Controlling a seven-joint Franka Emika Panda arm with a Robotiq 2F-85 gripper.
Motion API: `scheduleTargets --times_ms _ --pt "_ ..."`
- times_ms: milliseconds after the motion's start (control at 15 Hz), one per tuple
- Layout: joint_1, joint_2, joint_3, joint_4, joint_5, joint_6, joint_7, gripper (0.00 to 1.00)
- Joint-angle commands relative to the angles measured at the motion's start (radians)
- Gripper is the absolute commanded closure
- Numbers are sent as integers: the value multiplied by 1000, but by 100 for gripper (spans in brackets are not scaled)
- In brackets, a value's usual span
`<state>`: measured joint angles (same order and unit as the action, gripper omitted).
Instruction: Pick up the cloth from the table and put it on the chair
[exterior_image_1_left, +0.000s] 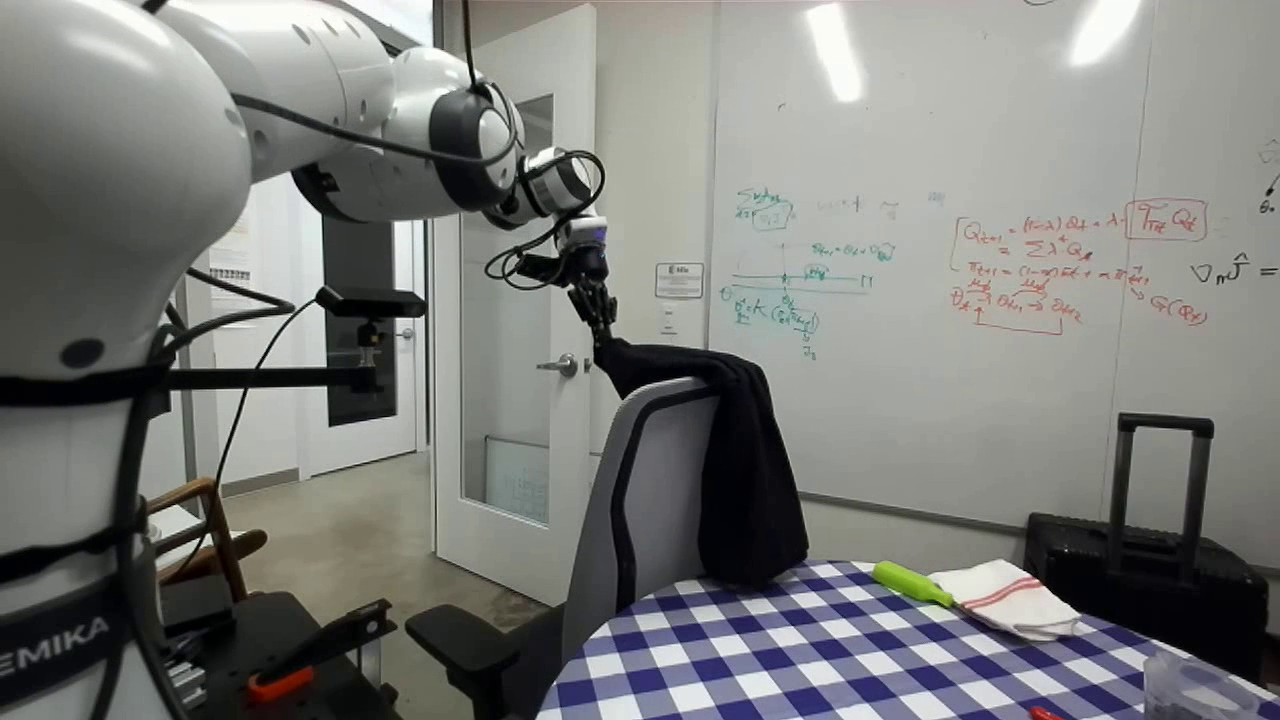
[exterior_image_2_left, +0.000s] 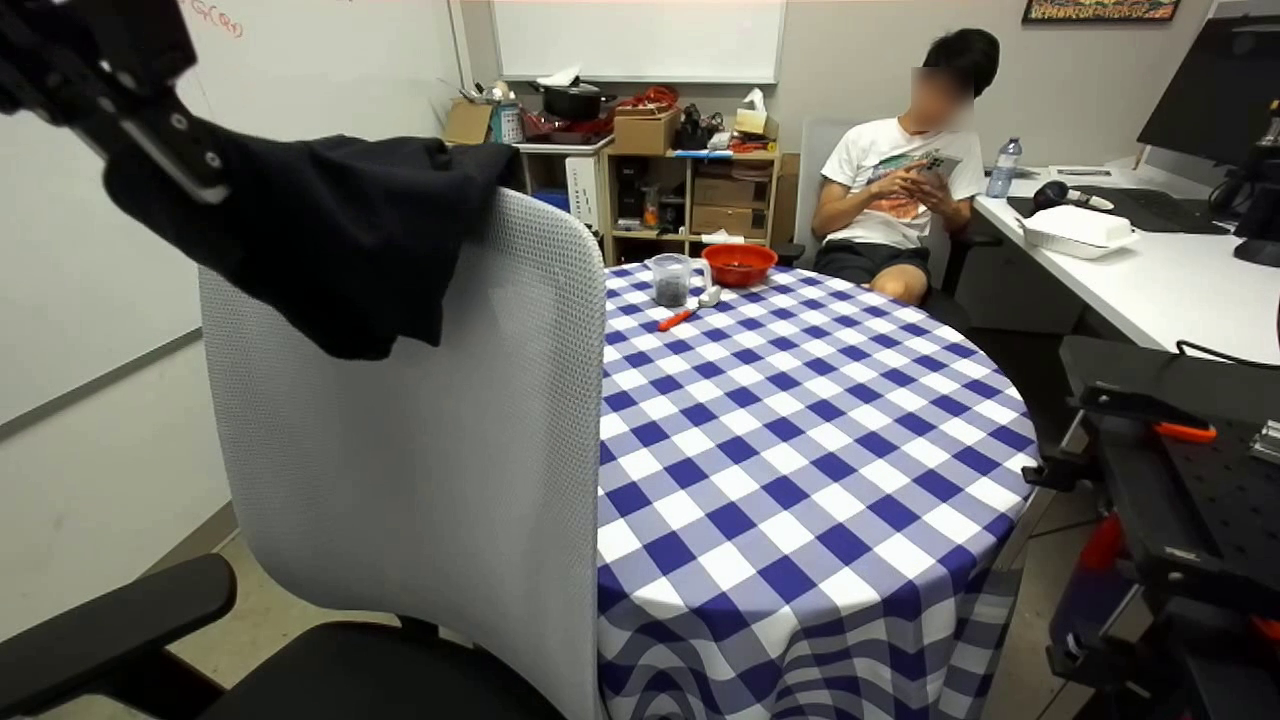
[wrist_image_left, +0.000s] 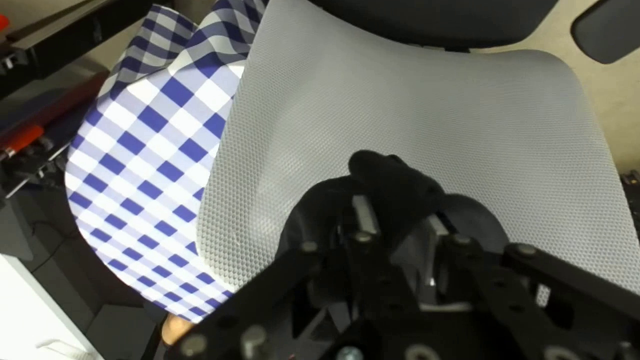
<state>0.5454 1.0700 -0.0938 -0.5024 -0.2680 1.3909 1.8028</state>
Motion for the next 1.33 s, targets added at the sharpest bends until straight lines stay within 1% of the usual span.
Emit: scheduleTargets --times_ms 0,67,133,200,400,533,733,867,1067,1267 --pt "17 80 -12 133 -21 -83 -104 44" --pt "21 89 -16 149 -20 -92 -115 35" --pt "27 45 -19 73 -19 -64 -120 28" --pt "31 35 -22 55 -18 -51 -127 20" --pt "35 25 -22 55 -12 -48 -150 2" --pt "31 9 -15 56 -3 -49 -177 0" --pt "12 -26 -13 57 -6 -65 -298 0" --pt "-15 -59 -10 58 0 -68 -389 0" --pt "-81 -111 -5 59 13 -77 -534 0" --pt "-162 -136 -15 55 12 -81 -670 0"
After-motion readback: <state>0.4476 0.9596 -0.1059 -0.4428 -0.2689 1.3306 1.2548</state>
